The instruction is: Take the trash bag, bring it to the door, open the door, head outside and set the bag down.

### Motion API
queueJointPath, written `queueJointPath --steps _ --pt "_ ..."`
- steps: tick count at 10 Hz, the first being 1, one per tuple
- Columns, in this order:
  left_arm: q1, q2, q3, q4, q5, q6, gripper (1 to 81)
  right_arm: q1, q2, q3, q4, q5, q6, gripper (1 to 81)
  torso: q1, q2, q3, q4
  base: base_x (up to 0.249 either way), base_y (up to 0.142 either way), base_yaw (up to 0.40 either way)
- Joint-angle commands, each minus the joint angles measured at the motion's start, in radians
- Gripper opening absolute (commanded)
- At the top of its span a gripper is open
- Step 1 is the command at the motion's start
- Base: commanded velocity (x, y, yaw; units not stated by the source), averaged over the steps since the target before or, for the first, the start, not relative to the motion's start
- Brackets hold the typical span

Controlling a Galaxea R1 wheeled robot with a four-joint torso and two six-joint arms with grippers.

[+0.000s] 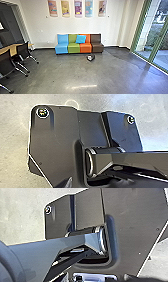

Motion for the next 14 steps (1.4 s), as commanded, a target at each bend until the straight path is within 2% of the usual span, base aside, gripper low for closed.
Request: queueJointPath --steps 1,14 --pt "-0.036 -0.003 0.005 0.019 0.055 0.006 81.1 0.020 0.007 0.012 -0.015 -0.062 -0.009 81.1 0.000 0.000 0.000 0.000 0.177 0.000 0.000" --pt "-0.034 0.006 -0.009 0.016 0.055 0.005 81.1 0.023 0.012 -0.001 -0.016 -0.062 -0.009 81.1 0.000 0.000 0.000 0.000 0.177 0.000 0.000"
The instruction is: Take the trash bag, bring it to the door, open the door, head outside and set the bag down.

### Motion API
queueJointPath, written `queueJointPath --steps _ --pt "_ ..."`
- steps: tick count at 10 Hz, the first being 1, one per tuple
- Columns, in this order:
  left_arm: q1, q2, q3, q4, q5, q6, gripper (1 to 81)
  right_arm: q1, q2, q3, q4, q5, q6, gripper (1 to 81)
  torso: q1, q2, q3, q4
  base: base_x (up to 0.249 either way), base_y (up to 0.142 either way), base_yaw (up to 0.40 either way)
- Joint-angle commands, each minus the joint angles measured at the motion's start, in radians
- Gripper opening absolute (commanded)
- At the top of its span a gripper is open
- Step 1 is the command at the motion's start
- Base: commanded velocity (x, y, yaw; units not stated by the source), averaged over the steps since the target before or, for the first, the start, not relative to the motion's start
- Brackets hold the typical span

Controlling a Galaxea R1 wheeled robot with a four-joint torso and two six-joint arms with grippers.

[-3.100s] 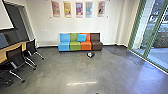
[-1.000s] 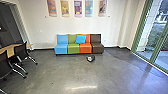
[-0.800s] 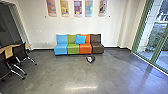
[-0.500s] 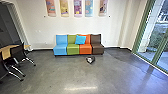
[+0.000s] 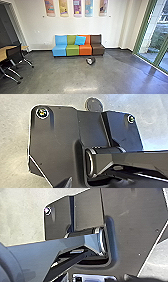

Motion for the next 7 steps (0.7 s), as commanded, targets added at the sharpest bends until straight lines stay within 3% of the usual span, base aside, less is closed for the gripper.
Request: queueJointPath --steps 1,7 --pt "-0.034 -0.002 0.005 0.009 0.054 0.005 81.1 0.024 0.005 0.010 -0.015 -0.068 -0.009 81.1 0.000 0.000 0.000 0.000 0.177 0.000 0.000" --pt "-0.033 0.004 0.005 0.009 0.053 0.005 81.1 0.025 0.022 -0.025 -0.017 -0.068 -0.011 81.1 0.000 0.000 0.000 0.000 0.177 0.000 0.000"
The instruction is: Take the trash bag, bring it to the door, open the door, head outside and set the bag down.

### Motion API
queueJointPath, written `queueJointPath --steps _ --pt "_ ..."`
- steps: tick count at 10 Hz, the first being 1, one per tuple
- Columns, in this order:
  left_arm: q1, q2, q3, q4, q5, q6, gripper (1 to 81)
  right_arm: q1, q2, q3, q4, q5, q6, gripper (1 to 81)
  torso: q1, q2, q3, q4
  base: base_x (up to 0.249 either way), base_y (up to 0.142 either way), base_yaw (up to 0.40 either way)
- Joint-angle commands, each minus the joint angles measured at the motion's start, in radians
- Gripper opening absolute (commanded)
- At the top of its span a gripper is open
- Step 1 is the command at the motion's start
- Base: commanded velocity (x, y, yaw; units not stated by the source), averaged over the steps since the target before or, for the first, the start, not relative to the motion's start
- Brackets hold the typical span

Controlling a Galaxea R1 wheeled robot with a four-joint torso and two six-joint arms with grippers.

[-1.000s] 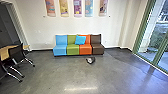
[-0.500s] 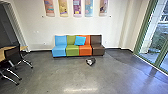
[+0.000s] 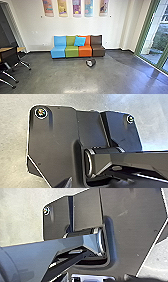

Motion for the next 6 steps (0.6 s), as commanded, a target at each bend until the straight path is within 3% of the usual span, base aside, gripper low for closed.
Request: queueJointPath --steps 1,6 --pt "-0.033 -0.001 0.005 0.009 0.053 0.005 81.1 0.025 0.013 -0.003 -0.015 -0.068 -0.011 81.1 0.000 0.000 0.000 0.000 0.176 0.000 0.000" --pt "-0.034 -0.003 0.005 0.011 0.053 0.005 81.1 0.027 0.014 -0.006 -0.016 -0.068 -0.011 81.1 0.000 0.000 0.000 0.000 0.176 0.000 0.000"
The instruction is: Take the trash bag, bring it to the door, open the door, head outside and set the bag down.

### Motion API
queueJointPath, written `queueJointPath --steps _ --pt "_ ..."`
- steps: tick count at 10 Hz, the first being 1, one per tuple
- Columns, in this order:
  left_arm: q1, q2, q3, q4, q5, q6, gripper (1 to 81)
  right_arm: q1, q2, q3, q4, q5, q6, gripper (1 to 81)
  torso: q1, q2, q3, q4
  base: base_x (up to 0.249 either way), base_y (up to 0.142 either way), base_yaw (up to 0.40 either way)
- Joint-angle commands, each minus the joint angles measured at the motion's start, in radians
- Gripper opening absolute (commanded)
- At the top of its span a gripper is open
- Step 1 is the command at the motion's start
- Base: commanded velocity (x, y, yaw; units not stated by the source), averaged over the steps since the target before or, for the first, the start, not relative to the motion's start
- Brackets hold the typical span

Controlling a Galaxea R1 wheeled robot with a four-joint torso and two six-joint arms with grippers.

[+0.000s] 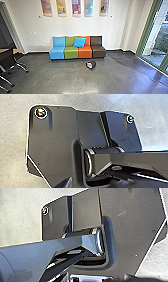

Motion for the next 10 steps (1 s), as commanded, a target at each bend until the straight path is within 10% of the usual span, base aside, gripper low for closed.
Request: queueJointPath --steps 1,10 --pt "-0.033 -0.003 0.005 0.011 0.053 0.005 81.1 0.026 0.007 0.010 -0.016 -0.068 -0.011 81.1 0.000 0.000 0.000 0.000 0.176 -0.061 0.000" --pt "-0.033 -0.001 0.005 0.011 0.053 0.005 81.1 0.026 0.007 0.006 -0.016 -0.068 -0.011 81.1 0.000 0.000 0.000 0.000 0.176 -0.064 0.000"
